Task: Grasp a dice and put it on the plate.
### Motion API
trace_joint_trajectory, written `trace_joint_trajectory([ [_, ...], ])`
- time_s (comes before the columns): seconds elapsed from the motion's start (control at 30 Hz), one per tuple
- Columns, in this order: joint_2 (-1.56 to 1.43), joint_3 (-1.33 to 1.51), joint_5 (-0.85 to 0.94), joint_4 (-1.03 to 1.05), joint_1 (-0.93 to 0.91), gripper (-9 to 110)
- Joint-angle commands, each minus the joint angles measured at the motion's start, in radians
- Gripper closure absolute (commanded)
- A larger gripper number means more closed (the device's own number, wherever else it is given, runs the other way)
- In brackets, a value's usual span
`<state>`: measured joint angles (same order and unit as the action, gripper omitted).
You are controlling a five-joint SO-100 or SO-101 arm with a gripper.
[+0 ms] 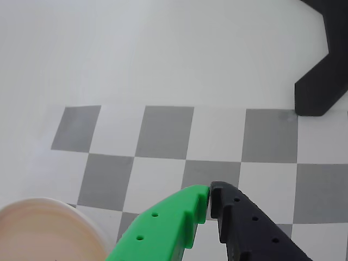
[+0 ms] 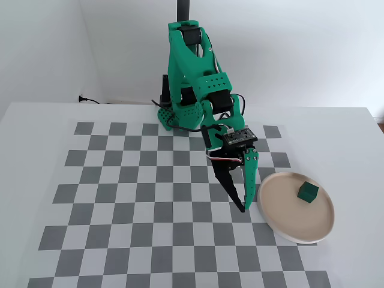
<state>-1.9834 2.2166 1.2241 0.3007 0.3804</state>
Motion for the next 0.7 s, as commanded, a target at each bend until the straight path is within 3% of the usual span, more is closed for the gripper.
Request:
trace_joint_trajectory([
  [0.0, -0.129, 0.014, -0.032, -0.017, -0.014, 106],
  [0.4, -0.238, 0.236, -0.120, -0.163, -0.069, 106],
  [0.67, -0.342, 0.318, -0.362, -0.176, -0.080, 106],
])
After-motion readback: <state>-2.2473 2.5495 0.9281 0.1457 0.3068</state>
